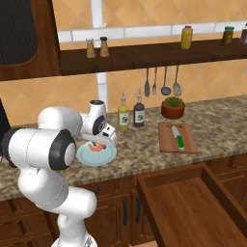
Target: Pick up the knife from the drawer and place it on the cutting board. Then place the meat from the plate to the cutting board.
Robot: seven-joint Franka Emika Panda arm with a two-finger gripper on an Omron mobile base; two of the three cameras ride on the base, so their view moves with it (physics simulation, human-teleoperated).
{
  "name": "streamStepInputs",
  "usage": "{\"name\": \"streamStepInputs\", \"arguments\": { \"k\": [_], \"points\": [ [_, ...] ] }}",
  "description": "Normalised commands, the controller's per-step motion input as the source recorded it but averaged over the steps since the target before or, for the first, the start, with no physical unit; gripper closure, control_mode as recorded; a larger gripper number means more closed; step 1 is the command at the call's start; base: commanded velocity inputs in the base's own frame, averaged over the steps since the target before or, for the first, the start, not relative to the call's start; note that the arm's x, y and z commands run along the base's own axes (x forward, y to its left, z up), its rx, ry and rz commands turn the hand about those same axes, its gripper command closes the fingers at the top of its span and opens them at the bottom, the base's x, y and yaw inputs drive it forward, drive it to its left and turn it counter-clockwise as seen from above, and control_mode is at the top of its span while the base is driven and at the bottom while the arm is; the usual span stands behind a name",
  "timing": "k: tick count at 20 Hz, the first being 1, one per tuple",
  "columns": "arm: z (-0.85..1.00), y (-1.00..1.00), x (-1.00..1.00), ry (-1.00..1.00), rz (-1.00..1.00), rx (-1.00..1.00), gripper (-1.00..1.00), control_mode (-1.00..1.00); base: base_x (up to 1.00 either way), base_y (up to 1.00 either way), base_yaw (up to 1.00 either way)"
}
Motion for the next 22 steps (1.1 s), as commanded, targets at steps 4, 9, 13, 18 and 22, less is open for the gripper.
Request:
{"name": "streamStepInputs", "arguments": {
  "k": [4, 9, 13, 18, 22],
  "points": [
    [0.14, -0.62, 0.41, 0.02, -0.14, -0.07, 1.0, -1.0, 0.0, 0.0, 0.0],
    [0.19, -0.94, 0.85, 0.03, -0.21, -0.02, 1.0, -1.0, 0.0, 0.0, 0.0],
    [0.08, -1.0, 0.94, 0.03, -0.2, 0.0, 1.0, -1.0, 0.0, 0.0, 0.0],
    [0.06, -1.0, 0.88, 0.06, -0.21, 0.0, 1.0, -1.0, 0.0, 0.0, 0.0],
    [0.0, -1.0, 0.83, 0.04, -0.2, 0.0, 1.0, -1.0, 0.0, 0.0, 0.0]
  ]
}}
